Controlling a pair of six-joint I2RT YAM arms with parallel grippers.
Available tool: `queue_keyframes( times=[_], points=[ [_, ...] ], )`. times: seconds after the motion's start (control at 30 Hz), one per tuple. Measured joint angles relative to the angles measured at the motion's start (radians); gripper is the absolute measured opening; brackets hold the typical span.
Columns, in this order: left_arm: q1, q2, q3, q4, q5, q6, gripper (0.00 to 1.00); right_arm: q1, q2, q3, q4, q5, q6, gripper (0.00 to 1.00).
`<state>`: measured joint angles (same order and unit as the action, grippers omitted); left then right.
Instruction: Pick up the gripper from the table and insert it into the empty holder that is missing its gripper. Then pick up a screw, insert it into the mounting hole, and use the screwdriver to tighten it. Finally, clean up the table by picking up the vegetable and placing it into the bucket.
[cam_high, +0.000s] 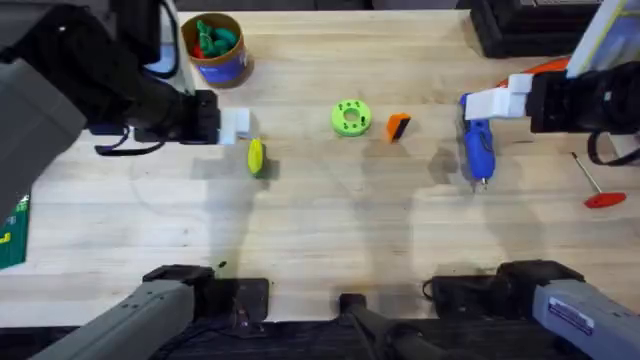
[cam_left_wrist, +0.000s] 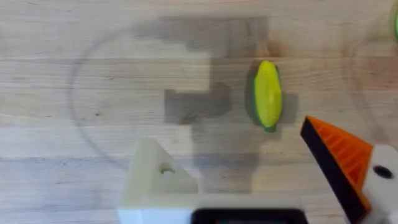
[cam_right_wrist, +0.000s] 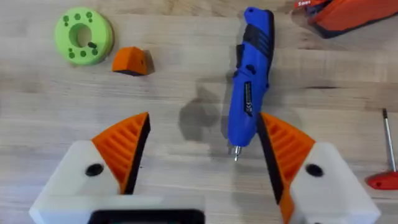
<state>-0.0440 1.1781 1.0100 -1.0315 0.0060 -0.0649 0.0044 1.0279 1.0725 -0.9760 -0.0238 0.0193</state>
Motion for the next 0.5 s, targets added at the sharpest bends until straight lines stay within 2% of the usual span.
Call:
queue_keyframes(
  times=[0.2,0.4,0.43,0.5],
  points=[
    [-0.095,0.044,0.001,-0.005,0.001,-0.087,0.986,0.000,0.000,0.000,0.000,0.000,0.000,0.992],
    [-0.109,0.173,0.001,0.007,0.002,-0.144,0.986,0.000,0.000,0.000,0.000,0.000,0.000,0.992],
    [-0.109,0.234,0.001,0.029,0.003,-0.162,0.986,0.000,0.000,0.000,0.000,0.000,0.000,0.992],
    [-0.109,0.267,-0.005,0.073,0.003,-0.170,0.986,0.000,0.000,0.000,0.000,0.000,0.000,0.992]
  ],
)
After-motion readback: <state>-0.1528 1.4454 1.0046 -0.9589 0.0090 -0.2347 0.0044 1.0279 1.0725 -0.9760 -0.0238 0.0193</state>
